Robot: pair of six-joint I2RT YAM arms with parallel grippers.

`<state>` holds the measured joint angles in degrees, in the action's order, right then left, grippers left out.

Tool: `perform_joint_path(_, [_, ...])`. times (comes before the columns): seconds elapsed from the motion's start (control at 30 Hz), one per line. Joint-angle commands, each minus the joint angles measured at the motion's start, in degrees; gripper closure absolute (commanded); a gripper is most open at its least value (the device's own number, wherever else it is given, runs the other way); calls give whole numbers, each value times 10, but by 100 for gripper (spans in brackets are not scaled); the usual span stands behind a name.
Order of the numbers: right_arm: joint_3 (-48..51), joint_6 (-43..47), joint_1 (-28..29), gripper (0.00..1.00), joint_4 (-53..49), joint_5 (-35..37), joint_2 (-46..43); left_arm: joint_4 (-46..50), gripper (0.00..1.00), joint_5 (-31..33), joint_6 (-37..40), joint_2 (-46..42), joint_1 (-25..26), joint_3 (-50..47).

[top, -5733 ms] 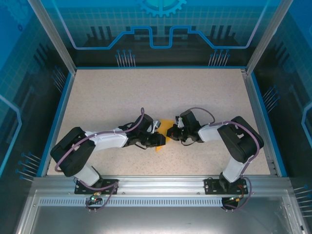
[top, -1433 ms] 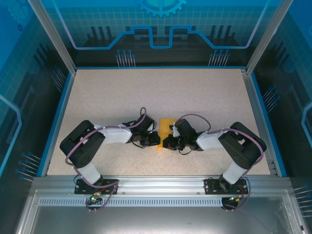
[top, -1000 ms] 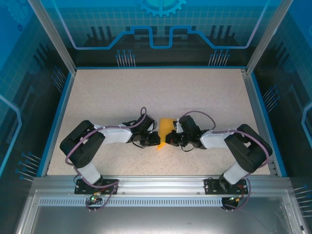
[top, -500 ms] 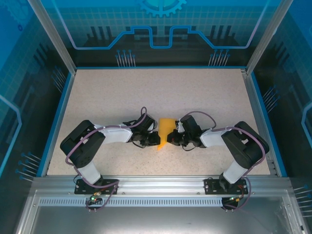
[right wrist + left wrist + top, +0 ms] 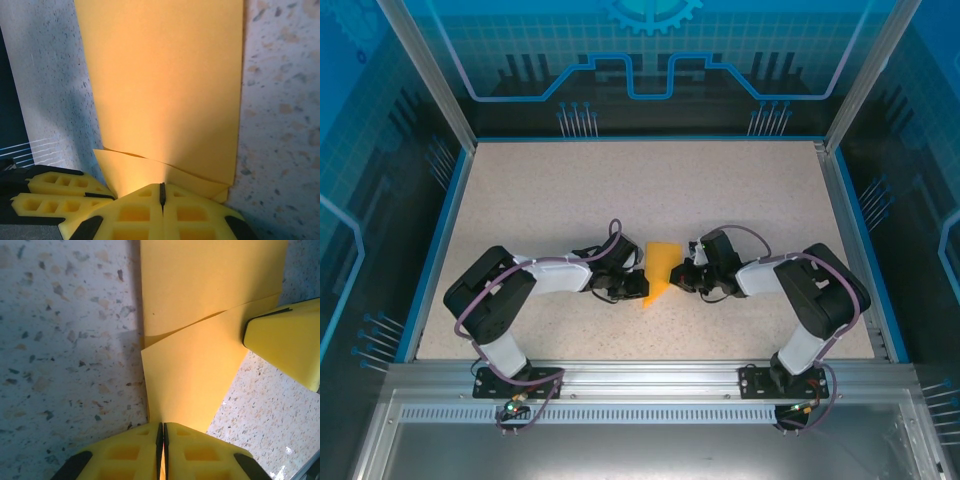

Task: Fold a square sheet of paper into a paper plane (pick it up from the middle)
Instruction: Third fold the triangle at the center of the table.

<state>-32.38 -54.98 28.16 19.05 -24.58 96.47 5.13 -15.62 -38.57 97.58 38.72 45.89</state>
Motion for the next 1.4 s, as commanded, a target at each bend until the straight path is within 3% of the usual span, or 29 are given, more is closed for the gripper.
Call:
perform_joint_path(0.0, [-8, 13, -8, 100, -18, 9, -6, 35, 86, 15, 16, 9, -3, 5])
perform_joint_path(0.6, [-22, 38, -45, 100, -52, 24, 24, 36, 86, 10, 15, 9, -3, 11])
perform_joint_path(1.03, [-29, 47, -79, 100, -50, -10, 21, 37, 86, 10, 16, 14, -2, 12])
perform_joint_path(1.37, [-39, 71, -50, 99, -116, 26, -64, 35, 86, 5, 17, 6, -2, 12])
